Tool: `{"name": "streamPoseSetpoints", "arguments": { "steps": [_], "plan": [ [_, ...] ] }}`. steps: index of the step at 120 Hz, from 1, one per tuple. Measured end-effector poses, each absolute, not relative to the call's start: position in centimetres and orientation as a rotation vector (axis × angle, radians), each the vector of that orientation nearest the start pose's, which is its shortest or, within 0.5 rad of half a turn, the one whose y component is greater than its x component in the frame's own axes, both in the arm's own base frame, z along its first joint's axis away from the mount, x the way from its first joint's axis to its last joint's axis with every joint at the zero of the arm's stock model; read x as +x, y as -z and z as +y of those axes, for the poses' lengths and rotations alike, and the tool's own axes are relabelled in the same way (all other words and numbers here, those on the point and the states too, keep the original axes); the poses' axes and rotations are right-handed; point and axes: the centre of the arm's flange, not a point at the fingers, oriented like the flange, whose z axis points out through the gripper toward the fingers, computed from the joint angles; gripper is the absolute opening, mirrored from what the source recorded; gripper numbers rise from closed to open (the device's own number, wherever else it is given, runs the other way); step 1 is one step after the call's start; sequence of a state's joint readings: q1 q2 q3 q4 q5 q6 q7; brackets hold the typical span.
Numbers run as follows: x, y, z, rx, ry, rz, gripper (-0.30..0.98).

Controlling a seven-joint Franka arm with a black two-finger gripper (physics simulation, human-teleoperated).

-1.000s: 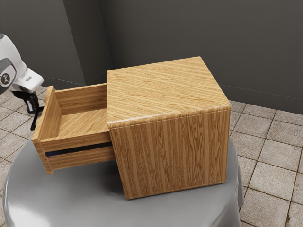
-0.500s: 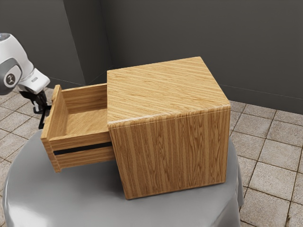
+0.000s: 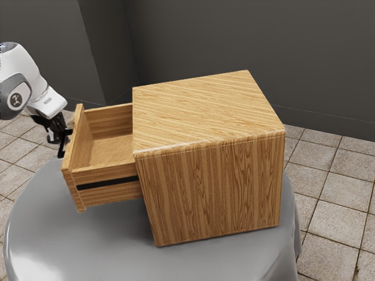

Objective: Push the drawer handle with one arm to close the drawer

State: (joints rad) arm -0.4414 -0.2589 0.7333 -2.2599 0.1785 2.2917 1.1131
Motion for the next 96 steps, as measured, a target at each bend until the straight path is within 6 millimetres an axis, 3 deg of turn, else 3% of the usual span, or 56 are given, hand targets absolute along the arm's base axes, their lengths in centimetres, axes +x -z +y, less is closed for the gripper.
{"name": "streamPoseSetpoints", "arguments": {
  "steps": [96],
  "plan": [
    [48.9, -47.3, 10.4, -2.632, 0.287, 1.442, -0.09]
  ]
}}
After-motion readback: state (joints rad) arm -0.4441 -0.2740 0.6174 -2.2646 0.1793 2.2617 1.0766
